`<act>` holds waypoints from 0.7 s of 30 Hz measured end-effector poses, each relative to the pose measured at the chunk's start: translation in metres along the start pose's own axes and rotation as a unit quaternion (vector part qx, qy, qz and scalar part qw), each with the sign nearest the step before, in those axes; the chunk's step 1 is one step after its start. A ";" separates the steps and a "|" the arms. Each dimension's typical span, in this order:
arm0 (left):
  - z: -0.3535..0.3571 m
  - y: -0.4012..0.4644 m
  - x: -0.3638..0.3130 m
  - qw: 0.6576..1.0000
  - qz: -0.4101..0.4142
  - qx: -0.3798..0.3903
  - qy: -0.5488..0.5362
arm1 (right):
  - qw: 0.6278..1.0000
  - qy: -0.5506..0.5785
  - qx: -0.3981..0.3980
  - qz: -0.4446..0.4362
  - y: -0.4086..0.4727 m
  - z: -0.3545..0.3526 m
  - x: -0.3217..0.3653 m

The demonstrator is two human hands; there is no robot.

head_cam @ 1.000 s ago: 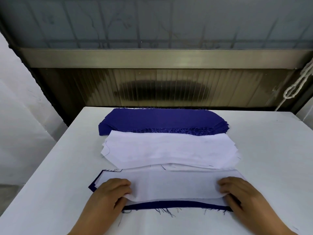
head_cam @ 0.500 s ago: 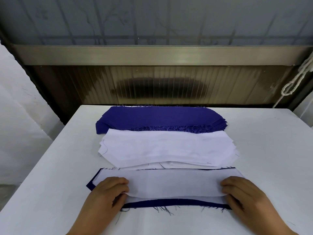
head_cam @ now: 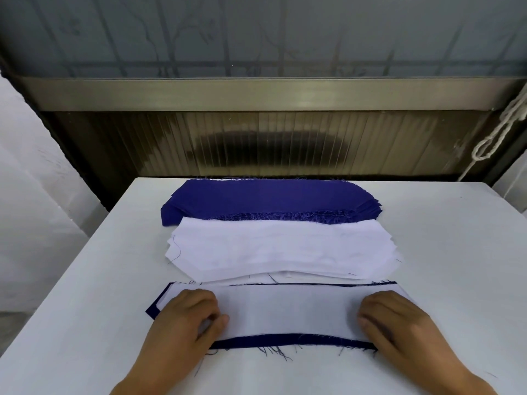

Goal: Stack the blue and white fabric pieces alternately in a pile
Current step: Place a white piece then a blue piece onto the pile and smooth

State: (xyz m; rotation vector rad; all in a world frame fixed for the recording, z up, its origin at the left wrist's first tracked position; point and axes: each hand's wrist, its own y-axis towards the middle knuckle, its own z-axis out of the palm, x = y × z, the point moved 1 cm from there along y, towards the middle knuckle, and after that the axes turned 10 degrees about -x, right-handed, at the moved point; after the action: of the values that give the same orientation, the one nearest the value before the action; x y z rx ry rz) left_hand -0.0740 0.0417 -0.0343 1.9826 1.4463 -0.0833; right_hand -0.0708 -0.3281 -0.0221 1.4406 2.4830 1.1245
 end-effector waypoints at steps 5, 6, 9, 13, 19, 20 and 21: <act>0.005 0.008 -0.004 0.999 -0.024 0.033 0.011 | 0.996 -0.005 0.061 0.063 0.007 0.015 0.006; 0.004 0.006 -0.003 0.999 -0.026 0.037 0.009 | 0.995 -0.007 0.066 0.069 0.006 0.015 0.004; 0.003 -0.002 0.001 0.999 -0.012 0.035 -0.003 | 0.995 -0.022 0.059 0.080 -0.002 0.008 -0.001; -0.003 -0.003 0.009 0.999 -0.015 0.018 0.023 | 0.990 -0.068 0.041 0.117 -0.005 -0.002 -0.009; -0.005 0.040 0.006 0.994 -0.049 -0.058 0.083 | 0.981 -0.073 0.031 0.179 0.028 -0.001 -0.017; -0.002 0.053 0.003 0.993 -0.034 -0.084 0.079 | 0.983 -0.060 0.012 0.173 0.039 0.002 -0.019; 0.001 0.066 0.000 0.991 -0.023 -0.106 0.074 | 0.985 -0.054 -0.011 0.164 0.051 0.007 -0.021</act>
State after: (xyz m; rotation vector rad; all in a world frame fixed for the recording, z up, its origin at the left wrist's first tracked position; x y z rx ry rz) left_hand -0.0165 0.0305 -0.0041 1.8133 1.5267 0.1955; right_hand -0.0185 -0.3249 -0.0022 1.9008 2.2075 1.0783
